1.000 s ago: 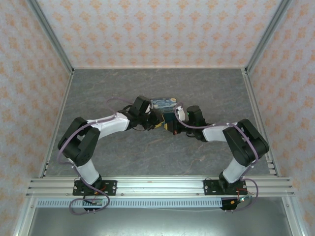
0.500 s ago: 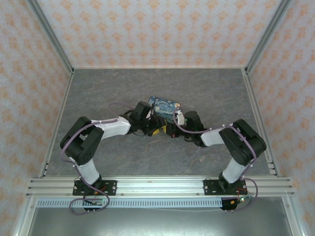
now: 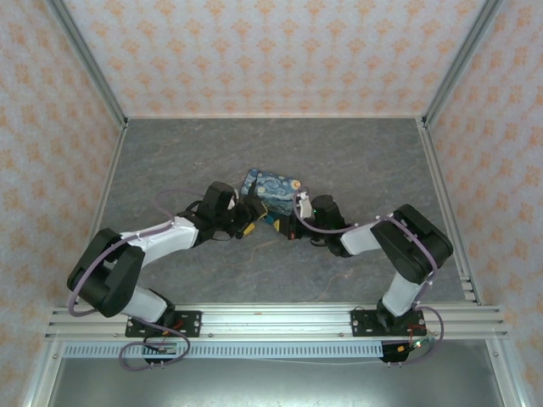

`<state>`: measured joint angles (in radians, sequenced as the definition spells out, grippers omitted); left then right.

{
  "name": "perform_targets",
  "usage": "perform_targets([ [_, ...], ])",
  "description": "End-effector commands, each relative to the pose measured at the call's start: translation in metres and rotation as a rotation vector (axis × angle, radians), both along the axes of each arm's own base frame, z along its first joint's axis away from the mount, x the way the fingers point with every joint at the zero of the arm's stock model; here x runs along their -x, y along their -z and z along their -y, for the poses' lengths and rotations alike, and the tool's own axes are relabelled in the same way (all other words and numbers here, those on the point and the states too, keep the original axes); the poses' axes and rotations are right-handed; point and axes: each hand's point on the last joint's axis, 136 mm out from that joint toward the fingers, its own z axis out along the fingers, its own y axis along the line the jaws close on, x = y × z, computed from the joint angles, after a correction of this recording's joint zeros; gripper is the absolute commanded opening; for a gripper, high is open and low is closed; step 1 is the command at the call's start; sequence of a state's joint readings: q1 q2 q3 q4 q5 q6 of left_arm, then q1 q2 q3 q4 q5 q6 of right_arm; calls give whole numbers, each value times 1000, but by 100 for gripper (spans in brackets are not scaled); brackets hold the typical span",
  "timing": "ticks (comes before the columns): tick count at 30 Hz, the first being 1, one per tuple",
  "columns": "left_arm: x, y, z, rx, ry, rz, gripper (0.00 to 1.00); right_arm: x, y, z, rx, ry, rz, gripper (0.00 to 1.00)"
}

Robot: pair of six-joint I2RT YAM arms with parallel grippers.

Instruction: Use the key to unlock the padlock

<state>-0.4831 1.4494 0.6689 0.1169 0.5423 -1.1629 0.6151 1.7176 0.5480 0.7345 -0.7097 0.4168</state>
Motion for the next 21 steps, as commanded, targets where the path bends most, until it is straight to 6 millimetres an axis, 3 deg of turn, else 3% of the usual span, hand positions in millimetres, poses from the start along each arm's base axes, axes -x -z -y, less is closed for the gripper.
perform_targets([
  [1,-11,-17,-2,56,-68,69,66,-7,-16,-14,-57,0,42,0],
  [9,-7,-8,-18,160,-211,85,57,-4,-29,-20,-105,50,-13,0],
  [14,-8,-4,-16,186,-224,77,53,5,-27,-32,-92,48,-54,0],
  [21,-6,10,-16,175,-240,39,45,0,-32,-34,-134,99,-104,0],
])
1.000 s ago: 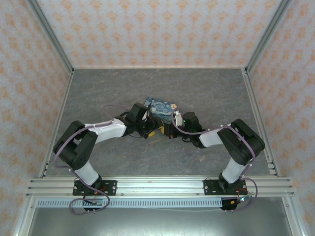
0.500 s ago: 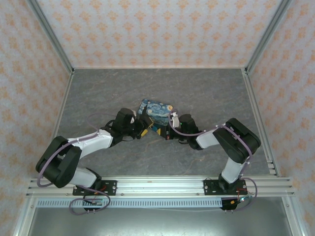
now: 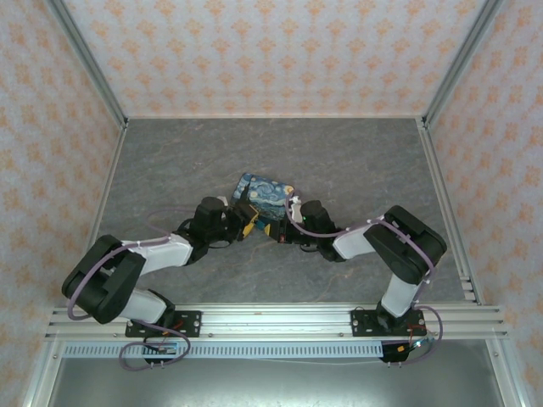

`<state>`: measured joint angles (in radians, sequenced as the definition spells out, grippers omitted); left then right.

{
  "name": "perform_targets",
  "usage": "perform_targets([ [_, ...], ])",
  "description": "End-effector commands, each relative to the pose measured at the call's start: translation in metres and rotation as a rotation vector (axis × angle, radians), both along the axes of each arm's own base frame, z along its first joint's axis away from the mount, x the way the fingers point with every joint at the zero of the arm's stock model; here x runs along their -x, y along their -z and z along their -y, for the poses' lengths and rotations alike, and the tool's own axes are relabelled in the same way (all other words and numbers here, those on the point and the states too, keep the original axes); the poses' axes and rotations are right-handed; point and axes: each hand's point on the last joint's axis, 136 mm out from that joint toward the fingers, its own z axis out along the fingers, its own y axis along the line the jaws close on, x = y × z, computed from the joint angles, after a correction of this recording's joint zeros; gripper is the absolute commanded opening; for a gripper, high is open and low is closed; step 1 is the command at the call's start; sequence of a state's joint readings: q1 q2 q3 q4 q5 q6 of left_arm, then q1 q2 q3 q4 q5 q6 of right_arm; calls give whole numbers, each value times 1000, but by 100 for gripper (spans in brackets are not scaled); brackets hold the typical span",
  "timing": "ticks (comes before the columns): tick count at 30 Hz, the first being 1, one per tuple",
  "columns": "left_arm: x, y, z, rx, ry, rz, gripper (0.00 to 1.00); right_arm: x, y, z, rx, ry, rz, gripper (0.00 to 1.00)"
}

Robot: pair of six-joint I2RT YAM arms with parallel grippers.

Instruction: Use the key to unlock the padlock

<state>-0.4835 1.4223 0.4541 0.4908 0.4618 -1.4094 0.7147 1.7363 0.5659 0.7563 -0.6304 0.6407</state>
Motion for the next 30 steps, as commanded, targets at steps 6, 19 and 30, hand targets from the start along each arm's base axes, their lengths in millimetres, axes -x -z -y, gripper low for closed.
perform_targets([
  [6,-1,12,-3,-13,-46,-26,42,-16,-32,-7,-75,65,22,0],
  [19,-4,17,16,0,-6,-35,38,-13,-39,-13,-116,51,-14,0],
  [30,-10,18,21,3,-12,-27,32,-7,-47,-18,-161,41,-60,0],
])
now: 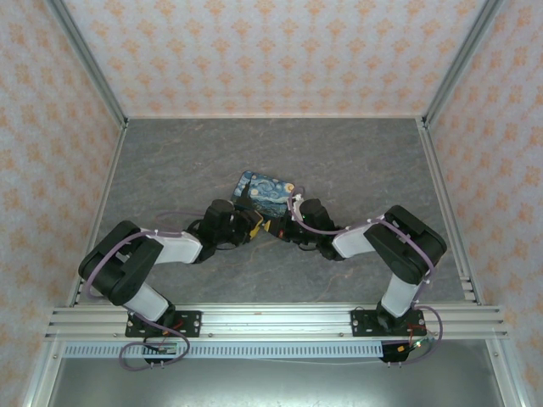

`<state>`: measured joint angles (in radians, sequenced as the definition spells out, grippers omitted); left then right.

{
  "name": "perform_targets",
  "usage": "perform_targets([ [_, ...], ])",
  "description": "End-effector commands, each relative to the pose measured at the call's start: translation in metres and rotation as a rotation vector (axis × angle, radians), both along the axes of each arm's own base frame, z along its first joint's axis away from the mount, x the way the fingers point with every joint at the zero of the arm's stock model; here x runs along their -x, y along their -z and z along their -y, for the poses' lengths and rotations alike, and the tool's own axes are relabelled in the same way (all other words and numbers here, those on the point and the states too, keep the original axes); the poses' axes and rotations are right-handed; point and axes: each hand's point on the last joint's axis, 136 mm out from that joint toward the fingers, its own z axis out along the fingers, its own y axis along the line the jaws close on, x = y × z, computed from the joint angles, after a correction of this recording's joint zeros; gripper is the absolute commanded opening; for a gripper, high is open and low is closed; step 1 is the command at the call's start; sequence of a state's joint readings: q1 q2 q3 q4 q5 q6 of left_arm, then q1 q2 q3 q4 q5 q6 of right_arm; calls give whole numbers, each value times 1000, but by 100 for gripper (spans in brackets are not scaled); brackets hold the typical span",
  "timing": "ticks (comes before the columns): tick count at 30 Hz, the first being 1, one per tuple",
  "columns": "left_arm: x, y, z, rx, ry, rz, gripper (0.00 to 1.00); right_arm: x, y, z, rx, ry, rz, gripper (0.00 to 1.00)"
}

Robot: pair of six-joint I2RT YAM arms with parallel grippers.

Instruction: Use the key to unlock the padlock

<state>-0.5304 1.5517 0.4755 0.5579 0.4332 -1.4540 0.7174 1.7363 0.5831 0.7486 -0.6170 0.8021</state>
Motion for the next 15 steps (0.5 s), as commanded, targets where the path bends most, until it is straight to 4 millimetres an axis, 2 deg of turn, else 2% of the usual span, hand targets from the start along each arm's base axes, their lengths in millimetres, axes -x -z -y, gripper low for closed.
perform_targets([
  [1,-9,-8,6,10,-13,30,30,-3,-43,-16,-108,-28,69,0],
  [7,-8,-8,6,-2,-9,27,19,-2,-46,-13,-118,-14,64,0],
  [12,-6,-11,2,-22,-13,30,9,0,-45,-3,-68,10,83,23],
  [15,-5,-16,1,-34,-9,33,1,3,-40,6,-1,13,98,32],
])
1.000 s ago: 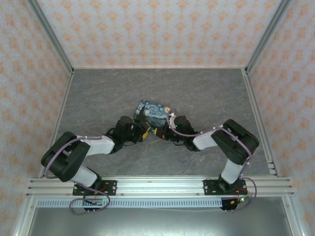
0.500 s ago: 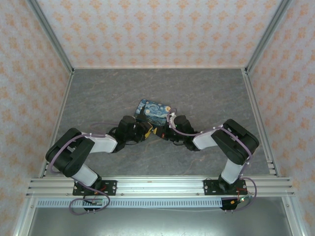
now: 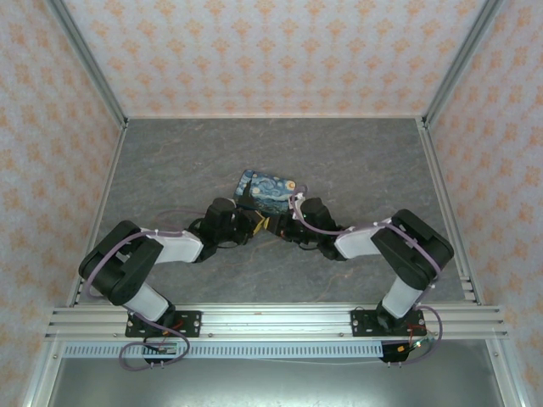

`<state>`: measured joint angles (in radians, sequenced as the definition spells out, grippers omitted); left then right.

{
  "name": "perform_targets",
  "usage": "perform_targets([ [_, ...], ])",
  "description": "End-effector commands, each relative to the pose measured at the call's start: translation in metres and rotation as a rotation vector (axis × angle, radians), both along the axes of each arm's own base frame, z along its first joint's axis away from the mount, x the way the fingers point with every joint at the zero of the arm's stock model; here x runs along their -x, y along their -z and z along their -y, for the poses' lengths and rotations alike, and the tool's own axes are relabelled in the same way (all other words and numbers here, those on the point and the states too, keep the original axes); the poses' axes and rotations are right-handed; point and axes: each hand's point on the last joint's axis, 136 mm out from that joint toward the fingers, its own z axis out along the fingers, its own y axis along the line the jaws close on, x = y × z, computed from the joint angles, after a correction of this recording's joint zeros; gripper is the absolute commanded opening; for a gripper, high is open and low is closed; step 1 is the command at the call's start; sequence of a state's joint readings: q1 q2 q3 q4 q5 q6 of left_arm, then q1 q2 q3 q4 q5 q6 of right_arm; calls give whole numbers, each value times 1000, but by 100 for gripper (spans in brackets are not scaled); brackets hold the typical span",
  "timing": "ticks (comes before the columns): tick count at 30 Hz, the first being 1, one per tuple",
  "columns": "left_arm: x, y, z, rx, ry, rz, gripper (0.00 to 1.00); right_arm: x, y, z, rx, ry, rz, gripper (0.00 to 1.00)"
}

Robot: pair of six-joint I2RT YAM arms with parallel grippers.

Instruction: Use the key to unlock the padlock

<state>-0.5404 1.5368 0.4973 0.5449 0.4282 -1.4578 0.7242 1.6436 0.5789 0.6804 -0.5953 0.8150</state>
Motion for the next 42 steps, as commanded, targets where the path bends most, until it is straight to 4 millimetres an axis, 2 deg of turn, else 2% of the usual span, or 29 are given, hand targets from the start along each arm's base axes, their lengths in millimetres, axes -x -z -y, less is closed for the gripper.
perform_targets([
  [1,-2,-6,-5,-48,-14,13,0,1,-16,6,38,-5,90,35],
  [5,-2,-12,-5,-48,-14,10,0,5,-11,25,174,-9,140,46],
  [8,-1,-15,-4,-40,-15,2,0,8,-15,39,283,-28,203,52],
  [14,-1,-20,1,-4,-15,-31,0,10,-46,62,434,-88,445,54],
  [18,1,-23,2,-2,-16,-58,0,15,-74,68,491,-162,658,55],
  [21,2,-25,2,-8,-15,-70,0,22,-83,69,542,-253,819,55],
  [26,3,-27,1,-8,-17,-88,0,32,-72,68,757,-421,1047,56],
  [32,3,-31,3,-5,-9,-91,0,24,-54,61,1013,-492,1205,57],
  [33,2,-31,4,-4,-7,-91,0,23,-57,59,1029,-480,1232,57],
  [34,2,-31,5,-6,-3,-92,0,21,-48,56,1062,-498,1239,57],
  [37,2,-32,5,-7,3,-93,0,17,-41,47,1119,-495,1278,57],
  [42,2,-34,6,-7,9,-93,0,13,-36,31,1094,-472,1298,57],
])
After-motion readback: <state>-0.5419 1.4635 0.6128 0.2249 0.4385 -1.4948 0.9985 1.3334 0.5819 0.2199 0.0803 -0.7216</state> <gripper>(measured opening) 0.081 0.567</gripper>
